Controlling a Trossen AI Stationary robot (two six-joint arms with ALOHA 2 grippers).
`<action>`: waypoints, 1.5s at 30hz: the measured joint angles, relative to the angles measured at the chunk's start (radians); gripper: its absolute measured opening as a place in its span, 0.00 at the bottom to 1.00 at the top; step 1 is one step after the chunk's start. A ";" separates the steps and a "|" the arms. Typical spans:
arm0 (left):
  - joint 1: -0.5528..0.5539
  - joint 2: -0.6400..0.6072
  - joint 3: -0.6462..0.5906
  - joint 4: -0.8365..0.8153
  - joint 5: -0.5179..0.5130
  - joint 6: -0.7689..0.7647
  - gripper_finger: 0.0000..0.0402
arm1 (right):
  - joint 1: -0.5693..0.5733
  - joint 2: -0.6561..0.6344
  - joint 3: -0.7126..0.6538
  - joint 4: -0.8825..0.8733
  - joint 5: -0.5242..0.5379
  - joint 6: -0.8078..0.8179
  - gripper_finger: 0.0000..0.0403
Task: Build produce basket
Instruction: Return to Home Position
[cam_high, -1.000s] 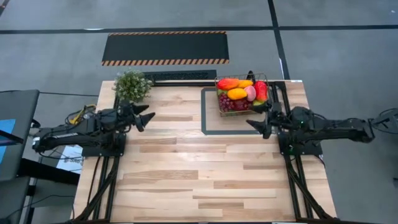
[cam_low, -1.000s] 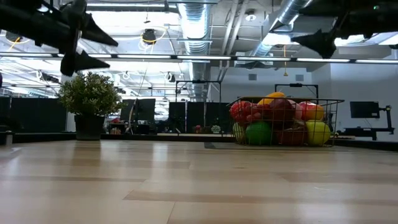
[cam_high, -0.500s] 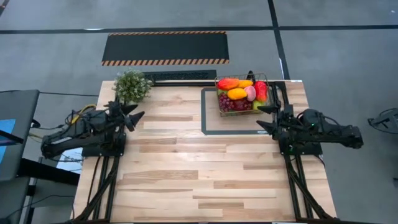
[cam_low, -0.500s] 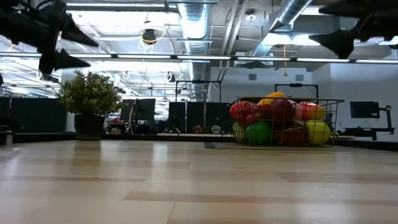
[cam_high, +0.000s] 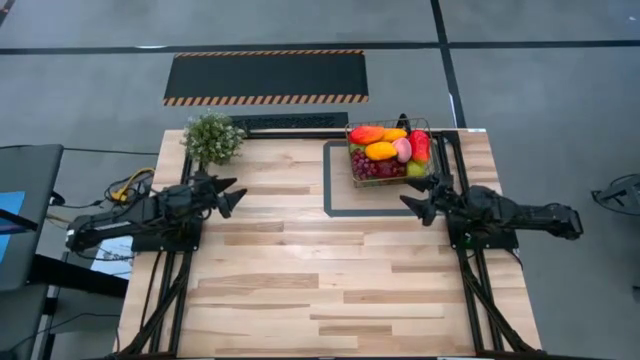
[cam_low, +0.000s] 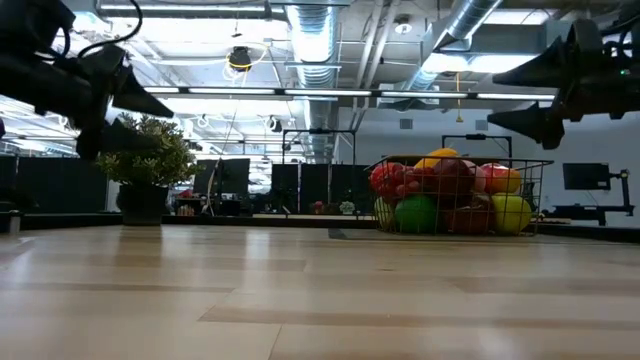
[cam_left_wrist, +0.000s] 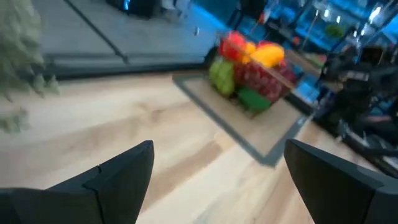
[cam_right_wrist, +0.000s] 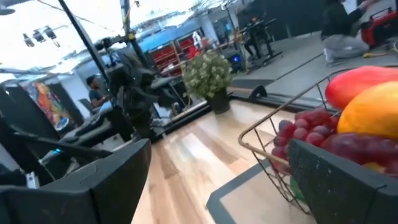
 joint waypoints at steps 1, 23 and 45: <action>-0.004 -0.002 -0.002 0.007 -0.015 0.003 0.86 | 0.000 0.003 0.000 -0.003 0.004 -0.001 0.98; -0.074 0.009 -0.003 0.004 0.011 0.019 0.86 | -0.001 0.043 0.001 -0.030 0.023 -0.072 0.98; -0.074 0.009 -0.005 0.003 0.012 0.018 0.86 | -0.001 0.044 0.000 -0.031 0.025 -0.071 0.98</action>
